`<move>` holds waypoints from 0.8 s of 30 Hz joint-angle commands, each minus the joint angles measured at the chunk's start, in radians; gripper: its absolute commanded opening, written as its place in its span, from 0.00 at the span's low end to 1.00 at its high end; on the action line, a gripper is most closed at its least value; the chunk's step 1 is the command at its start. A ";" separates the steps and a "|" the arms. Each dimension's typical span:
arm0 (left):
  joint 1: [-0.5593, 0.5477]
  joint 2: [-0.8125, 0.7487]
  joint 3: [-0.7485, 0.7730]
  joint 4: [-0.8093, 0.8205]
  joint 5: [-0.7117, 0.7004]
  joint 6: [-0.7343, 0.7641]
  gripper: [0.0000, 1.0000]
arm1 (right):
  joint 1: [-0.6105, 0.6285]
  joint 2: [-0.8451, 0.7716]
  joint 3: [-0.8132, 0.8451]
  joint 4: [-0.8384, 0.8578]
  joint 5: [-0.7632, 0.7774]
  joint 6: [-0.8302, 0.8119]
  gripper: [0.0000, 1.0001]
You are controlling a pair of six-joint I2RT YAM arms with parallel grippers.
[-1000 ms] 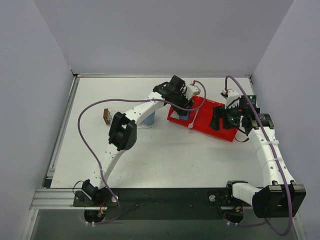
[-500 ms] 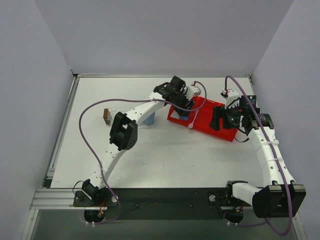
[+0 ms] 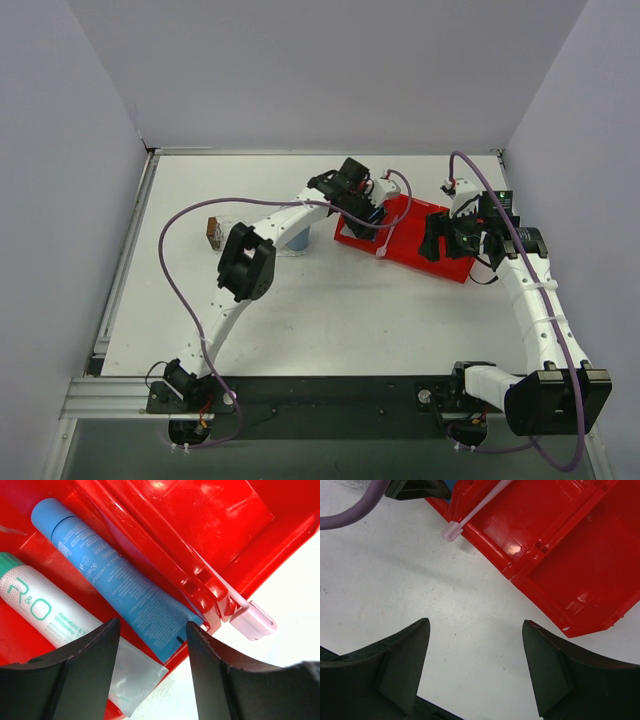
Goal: Prepare toiletry sets of a toothbrush and toothpaste on the tray
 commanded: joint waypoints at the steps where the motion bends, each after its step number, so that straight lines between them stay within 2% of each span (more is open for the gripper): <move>1: -0.004 -0.091 -0.027 -0.006 -0.014 0.022 0.66 | -0.009 -0.008 -0.015 0.000 -0.009 -0.009 0.69; 8: -0.004 -0.153 -0.100 0.049 -0.089 0.022 0.67 | -0.009 -0.004 -0.013 0.002 -0.012 -0.009 0.69; 11: -0.007 -0.159 -0.087 0.047 -0.117 0.008 0.68 | -0.009 -0.005 -0.013 0.000 -0.012 -0.009 0.69; 17: -0.012 -0.146 -0.040 0.026 -0.121 -0.012 0.68 | -0.009 -0.007 -0.016 0.000 -0.012 -0.009 0.69; 24: -0.015 -0.209 -0.074 0.030 -0.092 -0.033 0.68 | 0.008 0.016 0.007 0.000 0.001 -0.001 0.69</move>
